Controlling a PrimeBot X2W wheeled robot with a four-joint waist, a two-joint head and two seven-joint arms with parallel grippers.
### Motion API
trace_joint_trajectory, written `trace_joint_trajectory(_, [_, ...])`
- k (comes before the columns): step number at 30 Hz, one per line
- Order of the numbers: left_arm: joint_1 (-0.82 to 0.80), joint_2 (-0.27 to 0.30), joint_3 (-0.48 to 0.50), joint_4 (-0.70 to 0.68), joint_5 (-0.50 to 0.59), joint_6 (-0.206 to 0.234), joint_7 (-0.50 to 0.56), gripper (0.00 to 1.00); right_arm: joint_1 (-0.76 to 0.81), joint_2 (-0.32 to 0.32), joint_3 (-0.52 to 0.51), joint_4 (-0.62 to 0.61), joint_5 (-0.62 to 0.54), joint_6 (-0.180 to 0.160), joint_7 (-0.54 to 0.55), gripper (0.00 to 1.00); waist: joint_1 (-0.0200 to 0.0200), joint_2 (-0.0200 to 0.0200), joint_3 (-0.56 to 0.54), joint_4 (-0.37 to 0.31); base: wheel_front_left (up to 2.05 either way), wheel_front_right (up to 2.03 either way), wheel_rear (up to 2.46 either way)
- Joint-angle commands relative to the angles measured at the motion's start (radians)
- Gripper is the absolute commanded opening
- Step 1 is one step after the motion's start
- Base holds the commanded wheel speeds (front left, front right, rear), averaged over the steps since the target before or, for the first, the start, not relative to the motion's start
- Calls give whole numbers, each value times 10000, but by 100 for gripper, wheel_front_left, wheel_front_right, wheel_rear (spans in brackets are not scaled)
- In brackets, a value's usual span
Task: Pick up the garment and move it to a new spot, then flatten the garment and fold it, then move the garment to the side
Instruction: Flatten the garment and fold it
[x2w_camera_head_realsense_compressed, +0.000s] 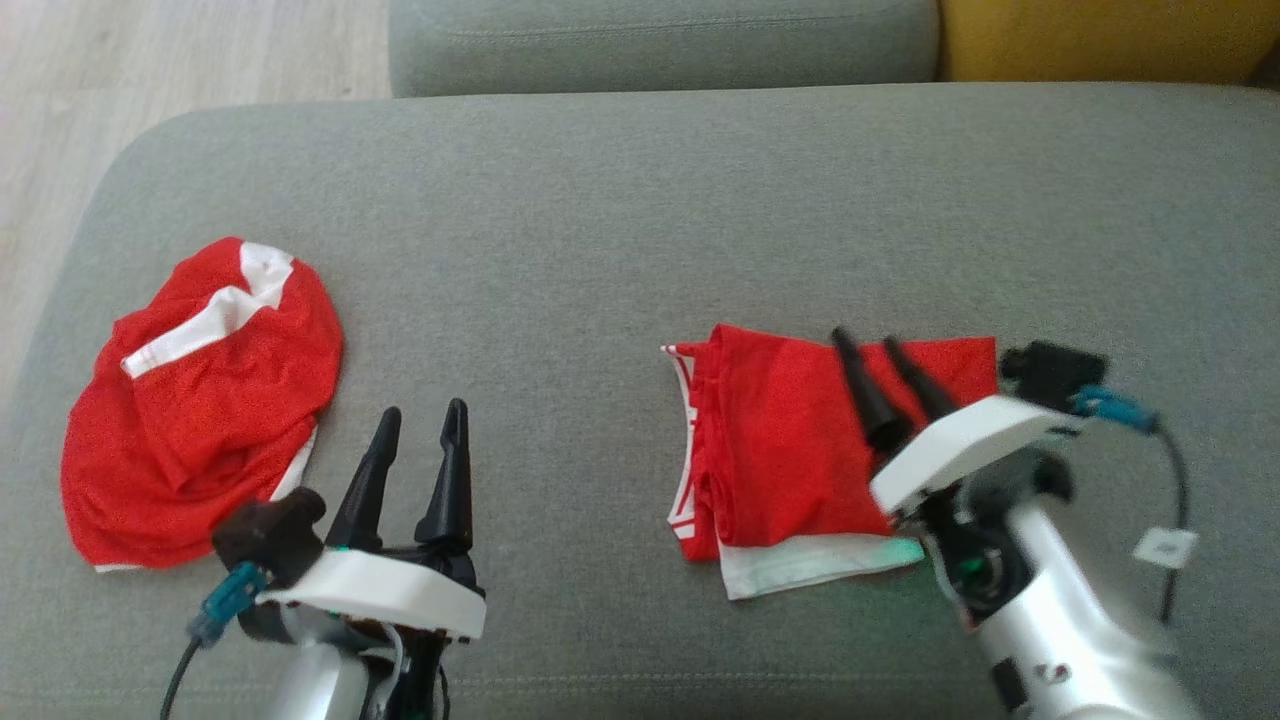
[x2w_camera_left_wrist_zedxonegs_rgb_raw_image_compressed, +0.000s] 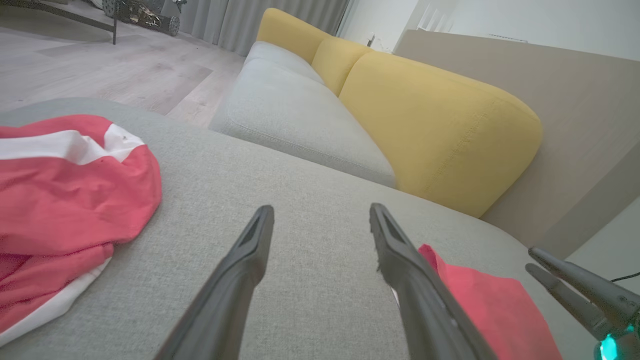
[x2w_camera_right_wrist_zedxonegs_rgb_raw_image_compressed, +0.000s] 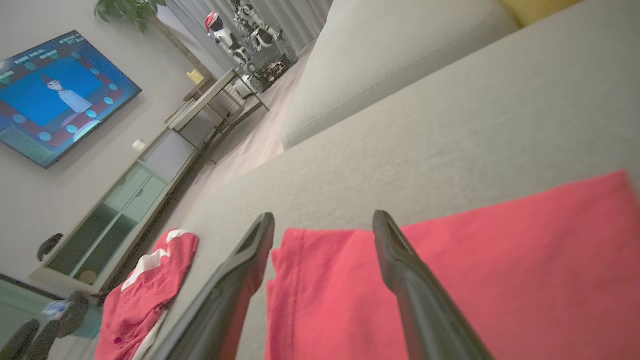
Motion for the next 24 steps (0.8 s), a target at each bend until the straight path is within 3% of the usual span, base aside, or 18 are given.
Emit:
trace_joint_trajectory(1, [-438,20,335,-459,-82,-15,-122,100,-316,-150,-323,-673,-497,67,-80,100,0,0,-44,-134,0,0,0])
trace_joint_trajectory(6, [-578,20,397,-834,-55,-11,-122,100,150,-550,-1522,-1806,-1325,67,-95,100,0,0,-18,-386,0,0,0])
trace_joint_trajectory(14, [-707,20,391,-1028,5,4,-122,100,934,-1371,-2386,-3146,-3268,67,-869,100,0,0,75,-680,0,0,0])
trace_joint_trajectory(24, [-278,20,416,-1221,82,-7,-122,100,1912,-1047,-2752,-3286,-4702,67,-2079,100,0,0,50,-872,0,0,0])
